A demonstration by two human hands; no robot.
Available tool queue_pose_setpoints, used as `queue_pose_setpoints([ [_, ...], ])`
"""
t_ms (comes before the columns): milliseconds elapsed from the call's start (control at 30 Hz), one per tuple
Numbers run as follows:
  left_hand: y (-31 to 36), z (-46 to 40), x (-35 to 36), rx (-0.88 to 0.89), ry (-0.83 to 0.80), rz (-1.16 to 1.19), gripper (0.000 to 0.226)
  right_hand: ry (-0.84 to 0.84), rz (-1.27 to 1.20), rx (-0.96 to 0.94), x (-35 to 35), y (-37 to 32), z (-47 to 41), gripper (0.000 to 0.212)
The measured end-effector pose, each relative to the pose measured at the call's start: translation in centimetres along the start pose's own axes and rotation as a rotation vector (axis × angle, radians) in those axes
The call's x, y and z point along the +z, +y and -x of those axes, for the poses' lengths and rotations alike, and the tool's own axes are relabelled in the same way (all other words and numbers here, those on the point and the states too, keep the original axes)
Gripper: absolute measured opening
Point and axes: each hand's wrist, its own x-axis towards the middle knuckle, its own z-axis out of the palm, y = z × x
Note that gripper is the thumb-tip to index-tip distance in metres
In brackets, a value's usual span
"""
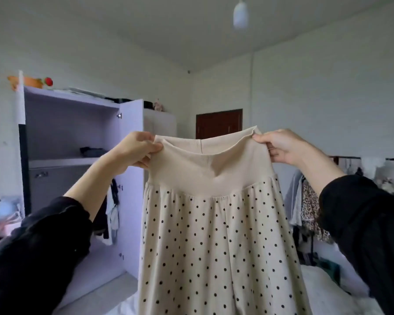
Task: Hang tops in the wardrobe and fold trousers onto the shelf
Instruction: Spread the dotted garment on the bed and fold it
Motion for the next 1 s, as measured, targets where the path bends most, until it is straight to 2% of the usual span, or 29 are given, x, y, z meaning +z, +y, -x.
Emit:
queue_pose_setpoints([
  [267, -19.4, 1.5, 4.6, -0.363, -0.125, -0.059, 0.02, -0.111, 0.095, 0.291, 11.5, 16.9, -3.0, 0.018],
  [433, -31.5, 0.2, 6.8, -0.526, -0.115, -0.091, 0.014, -0.124, 0.121, 0.41, 18.5, 25.6, -5.8, 0.028],
  [667, -49.3, -7.2, 11.4, -0.688, -0.055, -0.117, 0.004, 0.013, 0.222, 0.515, 29.5, 38.8, -14.8, 0.031],
  [700, -53.0, -9.0, 12.9, -0.699, -0.032, -0.117, 0.009, 0.037, 0.253, 0.52, 31.4, 41.6, -16.7, 0.027],
  [733, -53.7, -9.0, 13.3, -0.695, -0.029, -0.124, 0.016, 0.034, 0.27, 0.502, 31.7, 42.2, -16.4, 0.026],
  [867, -62.0, -6.2, 18.2, -0.745, -0.312, -0.263, 0.037, -0.182, 0.499, 0.56, 35.7, 50.8, -14.2, 0.042],
  [1000, -65.9, 3.0, 20.9, -0.857, -0.517, -0.259, 0.048, -0.296, 0.57, 0.668, 36.9, 58.2, -6.2, 0.036],
])
